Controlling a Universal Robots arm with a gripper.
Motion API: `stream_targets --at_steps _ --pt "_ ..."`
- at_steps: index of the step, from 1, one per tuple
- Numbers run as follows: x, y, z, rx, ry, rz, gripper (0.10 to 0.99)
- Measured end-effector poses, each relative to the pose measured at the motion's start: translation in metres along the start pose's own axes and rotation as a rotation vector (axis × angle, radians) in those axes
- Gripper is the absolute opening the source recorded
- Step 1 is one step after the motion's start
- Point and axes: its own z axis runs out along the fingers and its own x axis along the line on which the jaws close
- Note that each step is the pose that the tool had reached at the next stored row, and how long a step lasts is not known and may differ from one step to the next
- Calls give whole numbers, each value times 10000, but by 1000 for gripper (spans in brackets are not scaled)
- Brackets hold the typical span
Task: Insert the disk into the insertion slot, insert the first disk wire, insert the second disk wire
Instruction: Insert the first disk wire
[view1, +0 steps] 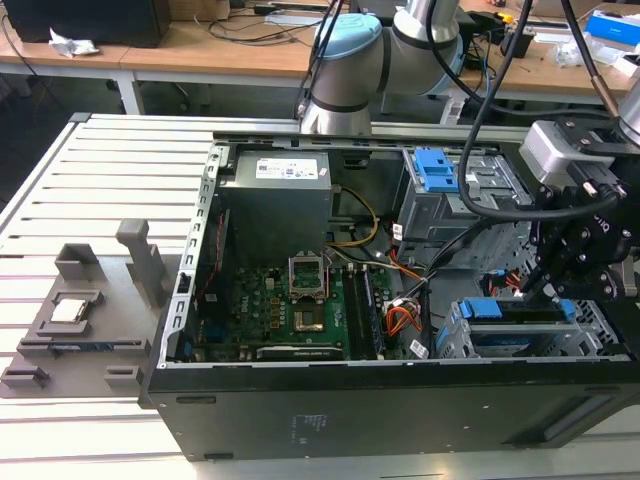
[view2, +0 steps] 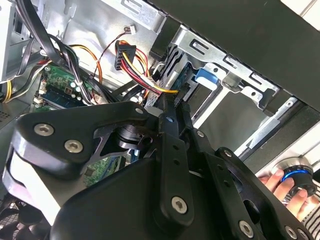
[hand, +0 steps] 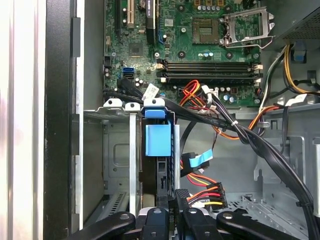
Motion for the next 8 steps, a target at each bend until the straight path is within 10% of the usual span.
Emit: stream_targets --at_steps 8 --pt "29 7 -38 12 -55 227 176"
